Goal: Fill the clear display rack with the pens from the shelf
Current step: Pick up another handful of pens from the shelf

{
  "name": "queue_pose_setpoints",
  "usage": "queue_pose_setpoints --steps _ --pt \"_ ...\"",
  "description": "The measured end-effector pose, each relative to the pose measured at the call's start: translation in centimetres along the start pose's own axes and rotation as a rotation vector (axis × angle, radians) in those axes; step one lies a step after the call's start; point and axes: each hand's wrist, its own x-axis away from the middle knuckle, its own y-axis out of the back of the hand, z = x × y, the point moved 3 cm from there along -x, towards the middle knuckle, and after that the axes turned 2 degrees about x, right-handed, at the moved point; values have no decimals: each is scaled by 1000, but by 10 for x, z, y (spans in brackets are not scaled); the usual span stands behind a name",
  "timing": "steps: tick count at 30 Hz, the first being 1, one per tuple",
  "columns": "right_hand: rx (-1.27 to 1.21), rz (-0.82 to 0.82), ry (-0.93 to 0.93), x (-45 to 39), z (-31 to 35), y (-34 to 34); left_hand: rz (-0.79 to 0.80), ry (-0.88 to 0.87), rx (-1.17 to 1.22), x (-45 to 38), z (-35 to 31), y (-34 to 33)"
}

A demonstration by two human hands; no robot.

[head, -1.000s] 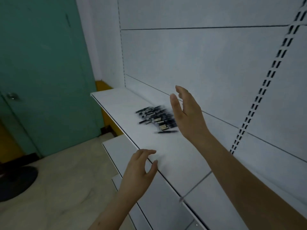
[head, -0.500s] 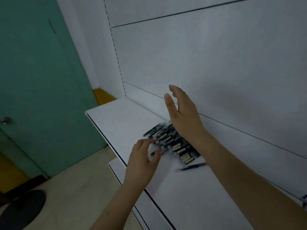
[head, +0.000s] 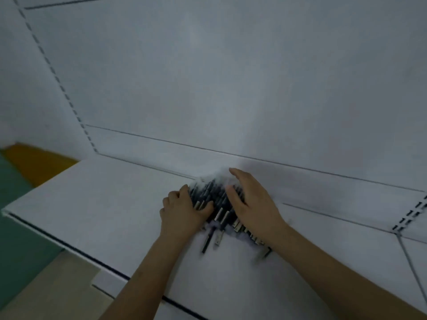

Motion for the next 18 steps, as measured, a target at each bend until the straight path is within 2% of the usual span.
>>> queue_pose_setpoints --steps 4,7,12,18 --pt "165 -50 -35 14 -5 -22 201 -27 -76 -20 3 2" --pt "302 -25 -9 17 -8 -32 263 -33 -139 -24 4 2" --pt "346 -3 -24 21 -12 -36 222 -64 -106 -26 6 6" --pt "254 -12 -50 21 -11 -32 181 -122 -159 -36 3 18"
